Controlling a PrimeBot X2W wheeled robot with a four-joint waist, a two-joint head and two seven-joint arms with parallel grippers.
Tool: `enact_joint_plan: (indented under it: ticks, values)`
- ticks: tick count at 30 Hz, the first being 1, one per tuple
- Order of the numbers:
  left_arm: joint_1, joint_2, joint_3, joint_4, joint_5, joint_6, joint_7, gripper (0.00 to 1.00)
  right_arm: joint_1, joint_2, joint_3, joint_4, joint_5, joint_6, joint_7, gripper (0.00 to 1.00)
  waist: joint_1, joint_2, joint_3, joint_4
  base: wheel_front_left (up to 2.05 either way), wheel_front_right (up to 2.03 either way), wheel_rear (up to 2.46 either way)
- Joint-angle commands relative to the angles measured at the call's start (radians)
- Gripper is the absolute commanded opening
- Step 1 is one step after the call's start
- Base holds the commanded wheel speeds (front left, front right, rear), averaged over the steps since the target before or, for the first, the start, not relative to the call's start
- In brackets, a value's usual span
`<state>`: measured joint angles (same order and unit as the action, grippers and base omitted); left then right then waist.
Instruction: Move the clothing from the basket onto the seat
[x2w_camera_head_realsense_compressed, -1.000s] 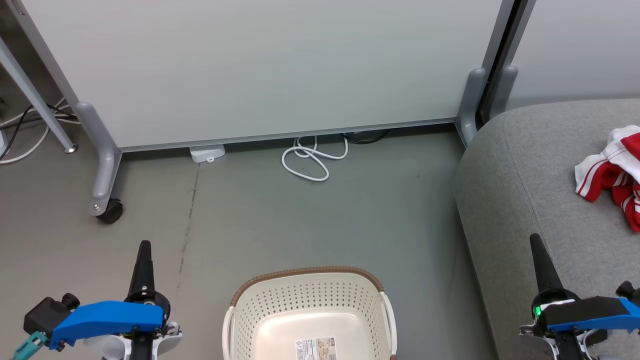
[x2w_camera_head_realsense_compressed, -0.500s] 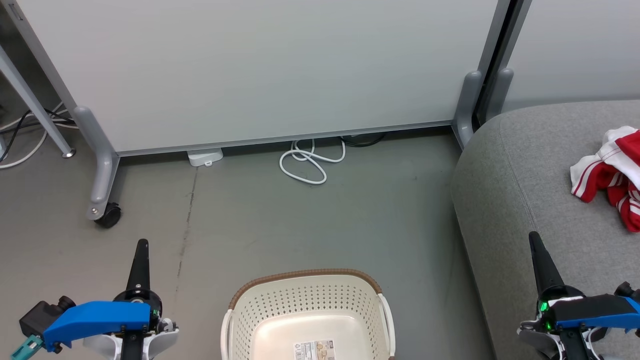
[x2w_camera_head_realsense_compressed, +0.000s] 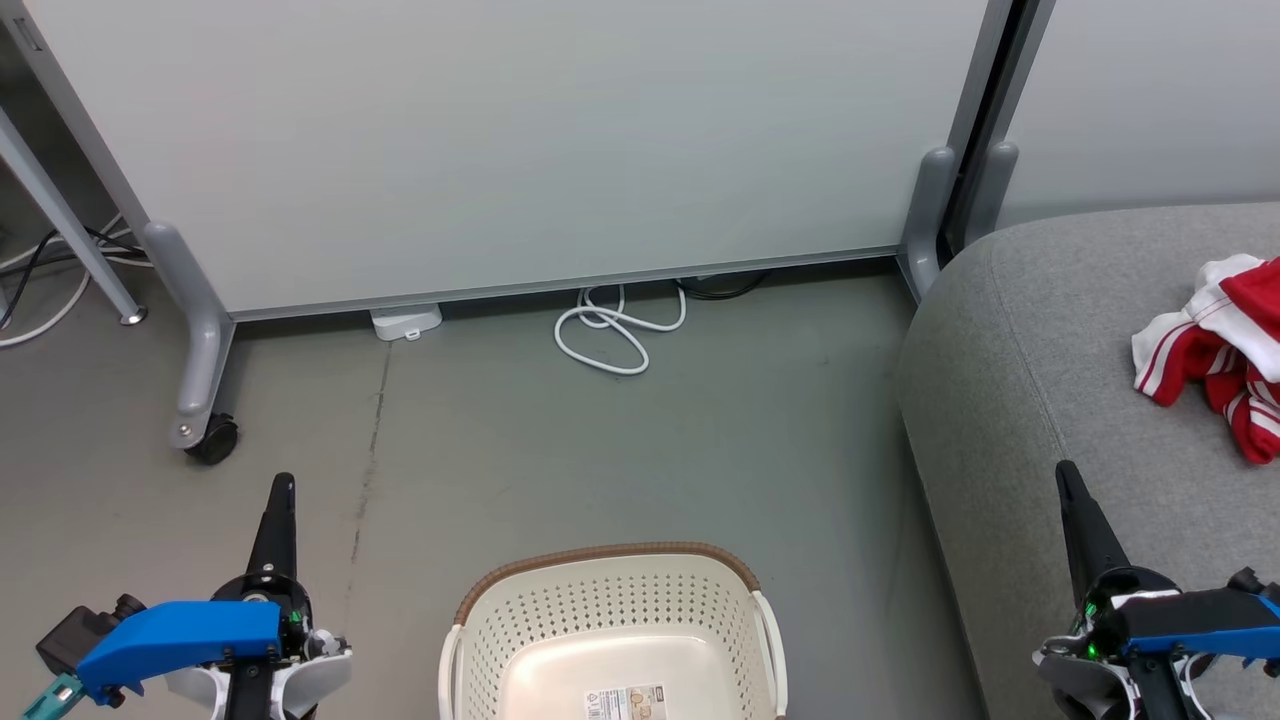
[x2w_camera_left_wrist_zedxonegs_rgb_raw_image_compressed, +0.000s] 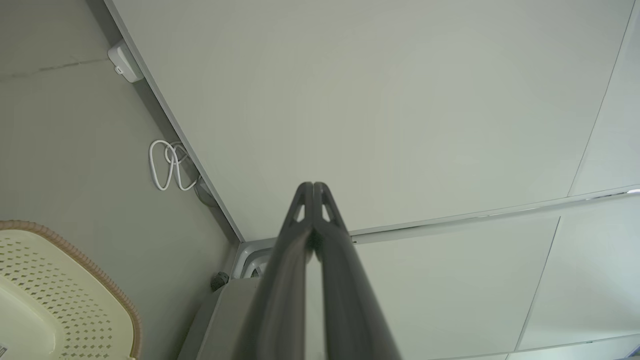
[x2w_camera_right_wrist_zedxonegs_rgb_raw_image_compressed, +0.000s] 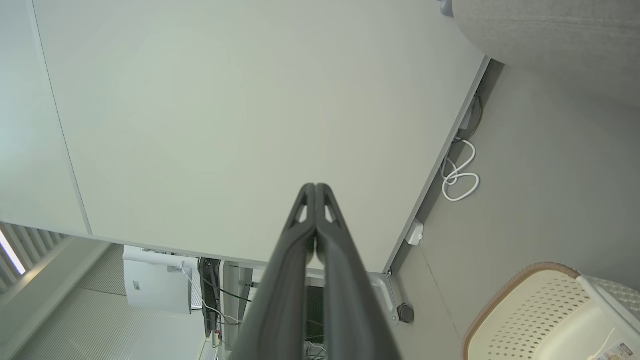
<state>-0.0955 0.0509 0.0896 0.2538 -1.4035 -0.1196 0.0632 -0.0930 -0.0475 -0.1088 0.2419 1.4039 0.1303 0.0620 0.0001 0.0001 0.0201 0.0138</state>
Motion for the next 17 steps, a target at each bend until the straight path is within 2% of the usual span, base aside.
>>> enact_joint_plan:
  ticks: [1, 17]
  values:
    - [-0.015, 0.0, 0.008, -0.008, -0.024, -0.006, 0.007, 0.0, -0.017, -0.004, -0.003, -0.001, 0.024, 0.001, 0.008, 0.0, -0.0001, -0.0001, -0.001, -0.001, 0.0, 0.0, 0.0]
    - [-0.018, -0.001, 0.02, -0.01, -0.146, -0.012, 0.038, 0.0, -0.019, -0.005, -0.005, 0.002, 0.145, 0.001, 0.039, 0.0, -0.0001, -0.0001, -0.011, -0.009, 0.0, 0.0, 0.0]
